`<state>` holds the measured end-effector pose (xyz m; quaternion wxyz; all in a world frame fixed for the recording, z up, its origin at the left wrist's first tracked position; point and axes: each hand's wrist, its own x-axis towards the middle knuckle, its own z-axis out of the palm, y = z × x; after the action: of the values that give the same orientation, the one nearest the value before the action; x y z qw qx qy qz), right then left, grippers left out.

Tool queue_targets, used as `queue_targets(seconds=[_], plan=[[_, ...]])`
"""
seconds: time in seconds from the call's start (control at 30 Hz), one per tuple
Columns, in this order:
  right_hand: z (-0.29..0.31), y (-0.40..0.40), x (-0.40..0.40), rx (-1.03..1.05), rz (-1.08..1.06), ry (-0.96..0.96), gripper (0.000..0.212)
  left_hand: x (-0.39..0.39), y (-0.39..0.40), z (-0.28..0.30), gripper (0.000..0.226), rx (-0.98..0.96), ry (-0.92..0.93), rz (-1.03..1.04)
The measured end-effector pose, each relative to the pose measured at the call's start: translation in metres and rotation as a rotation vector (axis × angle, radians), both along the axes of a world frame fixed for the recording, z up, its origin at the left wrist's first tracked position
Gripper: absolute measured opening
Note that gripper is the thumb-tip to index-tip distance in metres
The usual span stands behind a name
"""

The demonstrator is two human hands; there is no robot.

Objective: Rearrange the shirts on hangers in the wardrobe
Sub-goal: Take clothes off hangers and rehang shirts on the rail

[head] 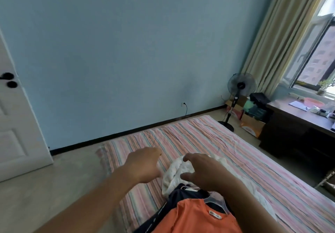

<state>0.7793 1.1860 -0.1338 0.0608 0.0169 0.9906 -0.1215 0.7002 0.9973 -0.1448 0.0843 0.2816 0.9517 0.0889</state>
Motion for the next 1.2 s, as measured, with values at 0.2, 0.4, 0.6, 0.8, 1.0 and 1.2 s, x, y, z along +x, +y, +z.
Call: queue_targets(seconds=[0.2,0.4,0.6,0.8,1.0,1.2], plan=[[0.066,-0.110,0.029,0.082,0.225,0.072,0.060,0.057,-0.125,0.069,0.071,0.004,0.051,0.111],[0.116,-0.199,0.058,0.173,0.463,0.195,0.057,0.133,-0.226,0.111,0.060,-0.017,0.078,0.250],[0.153,-0.272,0.069,0.106,0.785,0.189,0.048,0.199,-0.291,0.135,0.053,0.037,0.123,0.481],[0.166,-0.338,0.071,0.053,1.077,0.243,0.048,0.254,-0.336,0.143,0.072,0.120,0.146,0.814],[0.169,-0.398,0.078,0.071,1.318,0.299,0.050,0.319,-0.359,0.157,0.074,0.145,0.160,1.160],[0.165,-0.459,0.102,0.066,1.497,0.294,0.056,0.400,-0.383,0.160,0.077,0.200,0.118,1.369]])
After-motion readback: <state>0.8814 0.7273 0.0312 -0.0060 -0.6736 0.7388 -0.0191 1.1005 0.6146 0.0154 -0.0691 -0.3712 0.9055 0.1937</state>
